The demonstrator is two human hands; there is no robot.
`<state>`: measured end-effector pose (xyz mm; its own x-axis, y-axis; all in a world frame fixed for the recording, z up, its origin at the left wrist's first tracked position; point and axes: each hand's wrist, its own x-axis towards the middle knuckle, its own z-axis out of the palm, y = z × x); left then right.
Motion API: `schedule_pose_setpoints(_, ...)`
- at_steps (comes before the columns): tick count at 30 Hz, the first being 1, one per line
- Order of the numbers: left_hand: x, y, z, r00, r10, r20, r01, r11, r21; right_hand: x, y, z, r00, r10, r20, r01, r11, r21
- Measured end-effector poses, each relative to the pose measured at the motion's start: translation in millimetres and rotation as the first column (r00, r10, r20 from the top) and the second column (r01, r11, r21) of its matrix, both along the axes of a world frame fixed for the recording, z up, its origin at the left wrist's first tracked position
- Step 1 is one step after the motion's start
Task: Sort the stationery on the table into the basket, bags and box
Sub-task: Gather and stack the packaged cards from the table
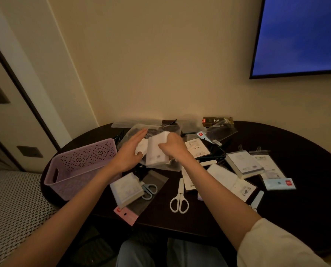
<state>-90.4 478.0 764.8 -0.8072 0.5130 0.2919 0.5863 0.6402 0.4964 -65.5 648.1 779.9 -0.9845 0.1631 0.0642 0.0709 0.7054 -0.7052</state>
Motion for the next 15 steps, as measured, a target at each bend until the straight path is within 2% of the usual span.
schedule_pose_setpoints(6,1.6,-0.7,-4.4,0.999,-0.02,-0.024,0.02,1.0,0.0,-31.0,-12.7,-10.2,0.983,-0.039,0.178,0.101,0.929,-0.357)
schedule_pose_setpoints(10,-2.3,-4.4,-7.4,0.999,-0.026,-0.019,0.027,0.999,0.024,-55.1,-26.1,-17.8,0.975,-0.039,0.218,0.177,0.728,-0.662)
schedule_pose_setpoints(13,-6.6,-8.5,-8.7,1.0,-0.011,-0.011,0.012,0.999,0.036,-68.6,-35.2,-21.3,0.97,0.01,0.244,0.179,0.652,-0.737)
schedule_pose_setpoints(15,-8.0,-9.9,-6.6,1.0,-0.004,-0.013,0.005,0.999,0.042,-75.2,-41.5,-21.6,0.964,0.047,0.263,0.167,0.664,-0.729)
